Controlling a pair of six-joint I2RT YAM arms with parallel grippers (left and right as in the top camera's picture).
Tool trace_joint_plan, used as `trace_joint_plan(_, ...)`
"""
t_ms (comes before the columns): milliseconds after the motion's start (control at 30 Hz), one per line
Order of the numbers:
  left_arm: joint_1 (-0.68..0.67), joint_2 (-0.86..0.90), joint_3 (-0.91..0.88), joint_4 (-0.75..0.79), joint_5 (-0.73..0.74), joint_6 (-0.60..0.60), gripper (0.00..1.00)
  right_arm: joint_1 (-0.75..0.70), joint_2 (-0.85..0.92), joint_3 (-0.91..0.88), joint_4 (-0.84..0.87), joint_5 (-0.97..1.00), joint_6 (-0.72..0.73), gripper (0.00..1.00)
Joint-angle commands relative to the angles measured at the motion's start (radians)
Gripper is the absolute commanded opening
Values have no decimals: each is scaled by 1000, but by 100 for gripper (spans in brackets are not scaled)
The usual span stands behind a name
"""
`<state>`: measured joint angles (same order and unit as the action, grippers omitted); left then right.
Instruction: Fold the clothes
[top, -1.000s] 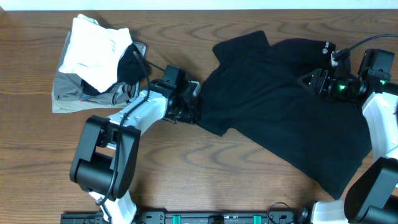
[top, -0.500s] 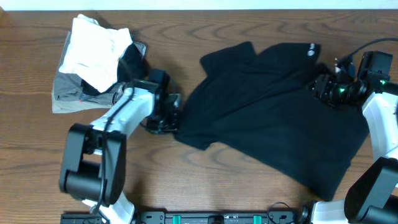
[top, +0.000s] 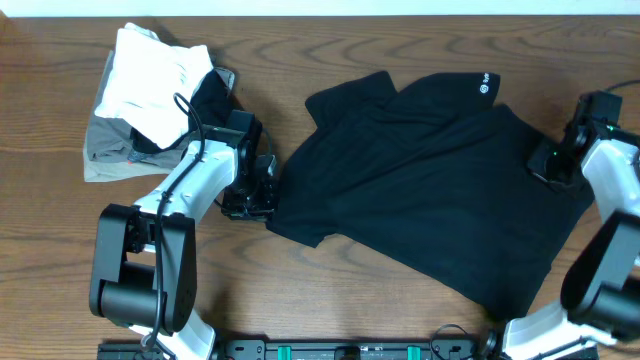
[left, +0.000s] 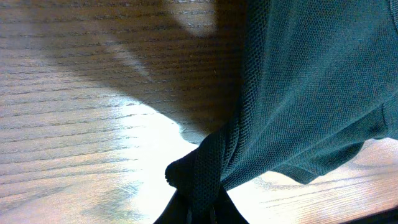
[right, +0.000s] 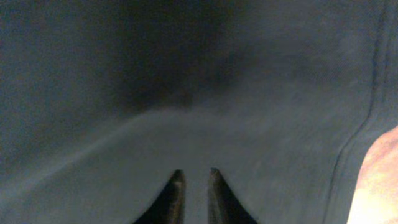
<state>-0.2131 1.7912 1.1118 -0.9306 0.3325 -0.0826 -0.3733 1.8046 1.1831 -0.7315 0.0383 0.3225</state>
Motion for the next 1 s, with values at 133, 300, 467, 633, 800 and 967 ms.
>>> trace_joint_plan(133, 3, -14, 21, -4, -20, -9, 6, -82, 172, -2, 85, -21, 44, 1)
trace_joint_plan(300, 2, -14, 21, 5, 27, -9, 31, -79, 265, -2, 207, -47, 62, 1)
trace_joint_plan(467, 2, -14, 21, 42, 94, -10, 51, -76, 370, 5, 426, -54, 125, 1)
trace_joint_plan(633, 2, -14, 21, 55, 135, -10, 63, -76, 458, 79, 568, -152, 129, 1)
trace_joint_plan(800, 2, -15, 24, 148, 201, -8, 64, -79, 446, 165, 566, -270, 40, 37)
trace_joint_plan(967, -6, -14, 50, 327, 233, -8, 63, -101, 297, 191, 493, -358, 1, 49)
